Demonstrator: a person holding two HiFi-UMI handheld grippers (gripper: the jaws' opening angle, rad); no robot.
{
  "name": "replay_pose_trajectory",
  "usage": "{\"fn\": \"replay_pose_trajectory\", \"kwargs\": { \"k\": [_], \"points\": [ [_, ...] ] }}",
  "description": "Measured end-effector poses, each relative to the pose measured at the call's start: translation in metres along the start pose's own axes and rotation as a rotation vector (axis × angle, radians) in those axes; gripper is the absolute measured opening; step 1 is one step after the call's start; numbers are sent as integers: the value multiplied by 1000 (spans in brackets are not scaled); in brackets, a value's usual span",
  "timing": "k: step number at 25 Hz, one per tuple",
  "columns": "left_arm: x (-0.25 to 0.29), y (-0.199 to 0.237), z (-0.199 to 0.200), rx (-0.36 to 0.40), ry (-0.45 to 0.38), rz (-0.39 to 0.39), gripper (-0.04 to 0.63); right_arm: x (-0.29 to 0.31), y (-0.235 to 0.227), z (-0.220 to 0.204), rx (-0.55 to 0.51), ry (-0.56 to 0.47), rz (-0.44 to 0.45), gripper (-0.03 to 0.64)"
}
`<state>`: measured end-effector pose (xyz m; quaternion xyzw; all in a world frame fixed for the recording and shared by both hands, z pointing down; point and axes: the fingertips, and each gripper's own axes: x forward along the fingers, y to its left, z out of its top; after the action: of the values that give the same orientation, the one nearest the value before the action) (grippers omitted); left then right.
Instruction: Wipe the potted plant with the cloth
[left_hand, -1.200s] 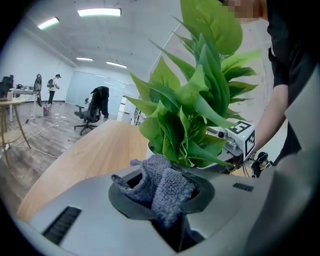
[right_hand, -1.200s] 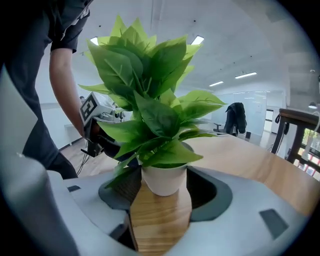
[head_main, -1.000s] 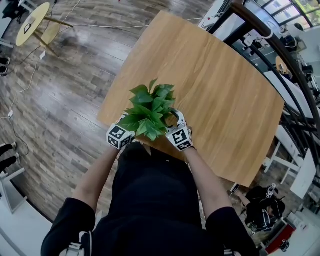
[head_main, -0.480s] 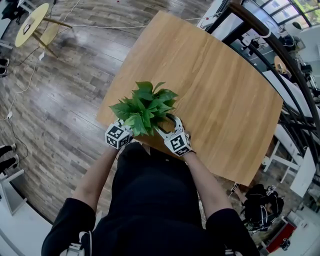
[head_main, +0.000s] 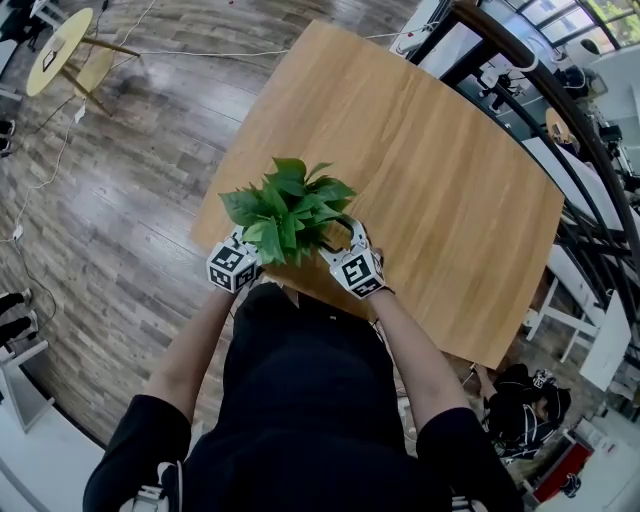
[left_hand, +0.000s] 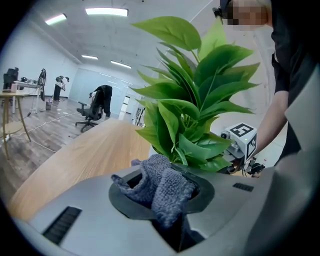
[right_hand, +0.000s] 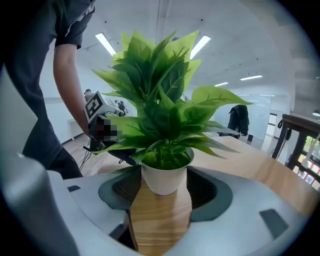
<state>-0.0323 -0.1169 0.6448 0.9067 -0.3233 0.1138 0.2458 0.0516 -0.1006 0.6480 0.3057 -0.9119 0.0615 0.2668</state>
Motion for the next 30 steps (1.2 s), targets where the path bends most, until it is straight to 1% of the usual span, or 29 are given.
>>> {"fn": "replay_pose_trajectory", "kwargs": {
  "k": [5,10,12,17,21,23,27,28,30],
  "points": [
    [-1,-3,-4,-12,1,0,107,0,0,0,30,-5,-29,264],
    [-3,-23,-11,10,8,-45,108,1,1,1,41,-5,-44,264],
    [-3,-27,-17,13,10,-50,109,1,0,1,42,-3,-45,264],
    [-2,-25,-9,-20,-4,-26,109,-4,8,0,47,-9,-45,264],
    [-6,-13,-1,-38,-10,14,109,-10,28,-3,45,-26,-6,264],
    [-8,-7,-4,-38,-13,17,108,-12,33,-5,44,-23,7,264],
    [-8,-2,-5,-37,-18,23,109,-14,11,-13,65,0,-56,265],
    [-7,-1,-5,-38,-18,25,109,-13,5,-12,60,0,-63,265],
    [-6,-3,-3,-44,-23,26,109,-10,0,-5,32,-11,-43,265]
  ]
}}
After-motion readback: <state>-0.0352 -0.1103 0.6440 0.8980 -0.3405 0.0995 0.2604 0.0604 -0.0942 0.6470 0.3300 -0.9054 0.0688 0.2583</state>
